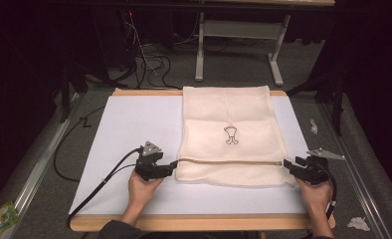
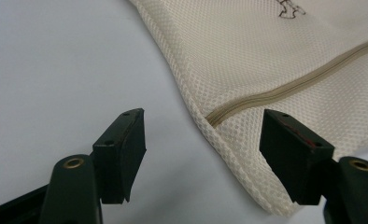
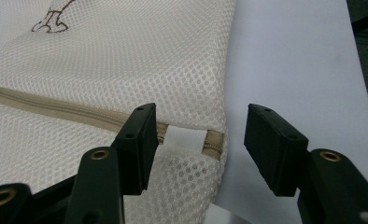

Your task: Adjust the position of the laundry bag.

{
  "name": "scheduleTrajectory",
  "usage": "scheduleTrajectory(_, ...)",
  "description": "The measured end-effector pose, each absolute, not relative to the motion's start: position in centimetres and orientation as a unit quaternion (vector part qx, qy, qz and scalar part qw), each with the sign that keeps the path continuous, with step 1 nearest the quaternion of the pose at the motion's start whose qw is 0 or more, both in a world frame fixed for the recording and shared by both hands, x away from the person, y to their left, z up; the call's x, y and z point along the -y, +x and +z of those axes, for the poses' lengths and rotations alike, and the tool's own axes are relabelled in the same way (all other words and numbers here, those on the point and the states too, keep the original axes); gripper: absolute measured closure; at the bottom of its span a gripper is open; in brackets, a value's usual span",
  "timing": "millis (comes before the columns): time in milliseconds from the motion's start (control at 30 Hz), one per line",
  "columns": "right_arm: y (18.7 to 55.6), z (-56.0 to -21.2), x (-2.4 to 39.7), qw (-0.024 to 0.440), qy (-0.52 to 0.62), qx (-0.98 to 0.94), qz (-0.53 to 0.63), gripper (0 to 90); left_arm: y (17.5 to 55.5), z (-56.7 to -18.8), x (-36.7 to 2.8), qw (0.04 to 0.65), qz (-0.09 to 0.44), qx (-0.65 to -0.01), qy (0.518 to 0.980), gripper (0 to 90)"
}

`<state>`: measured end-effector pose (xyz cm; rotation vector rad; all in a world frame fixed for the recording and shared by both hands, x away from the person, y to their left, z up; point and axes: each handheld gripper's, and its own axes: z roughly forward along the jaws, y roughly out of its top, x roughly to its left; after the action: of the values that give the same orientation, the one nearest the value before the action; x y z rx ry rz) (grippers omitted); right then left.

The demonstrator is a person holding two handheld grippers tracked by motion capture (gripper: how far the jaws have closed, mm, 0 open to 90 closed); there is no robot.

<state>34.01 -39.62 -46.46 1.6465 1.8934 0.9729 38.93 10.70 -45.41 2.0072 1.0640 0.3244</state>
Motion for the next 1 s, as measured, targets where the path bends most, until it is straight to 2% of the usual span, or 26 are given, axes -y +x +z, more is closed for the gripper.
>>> scheduleTrajectory(400,34.8,-46.8,39.4,0.207,0.601,-0.688,0.349,44.2,40.8,-46.3,-7.4,0.392,0.093,-0.437,0.804,31.9)
scheduleTrajectory(700,35.7,-47.0,38.7,0.195,0.601,-0.704,0.324,44.3,41.7,-47.2,-5.7,0.366,0.101,-0.440,0.814,34.1)
scheduleTrajectory(800,35.8,-47.0,38.6,0.190,0.602,-0.709,0.315,43.4,41.7,-47.3,-5.0,0.337,0.131,-0.430,0.827,36.5)
scheduleTrajectory(1000,35.9,-46.8,38.3,0.189,0.597,-0.718,0.303,44.8,41.5,-47.2,-4.8,0.333,0.137,-0.420,0.833,42.1)
